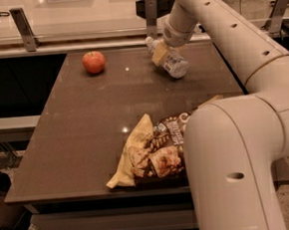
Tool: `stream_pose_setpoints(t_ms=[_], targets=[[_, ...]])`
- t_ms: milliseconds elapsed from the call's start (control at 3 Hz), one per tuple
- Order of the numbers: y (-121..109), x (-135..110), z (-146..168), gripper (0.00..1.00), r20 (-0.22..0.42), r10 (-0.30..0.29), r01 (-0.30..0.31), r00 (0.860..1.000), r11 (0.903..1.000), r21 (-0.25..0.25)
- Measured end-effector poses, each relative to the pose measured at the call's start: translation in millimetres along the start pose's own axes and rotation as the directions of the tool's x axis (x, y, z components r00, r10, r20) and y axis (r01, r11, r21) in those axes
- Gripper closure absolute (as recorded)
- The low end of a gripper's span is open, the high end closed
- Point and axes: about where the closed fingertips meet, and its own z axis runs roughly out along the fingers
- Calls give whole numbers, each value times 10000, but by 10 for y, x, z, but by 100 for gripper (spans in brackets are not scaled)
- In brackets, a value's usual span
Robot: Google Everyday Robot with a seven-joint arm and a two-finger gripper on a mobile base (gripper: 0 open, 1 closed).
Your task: Place blue plastic bottle upright
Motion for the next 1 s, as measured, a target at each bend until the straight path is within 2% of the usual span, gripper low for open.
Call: stream_pose_setpoints(t_ms=[333,1000], targets=[[-210,115,-103,100,473,618,-622,9970,9980,83],[-468,166,-259,100,1685,1228,-1276,9780,9917,177]])
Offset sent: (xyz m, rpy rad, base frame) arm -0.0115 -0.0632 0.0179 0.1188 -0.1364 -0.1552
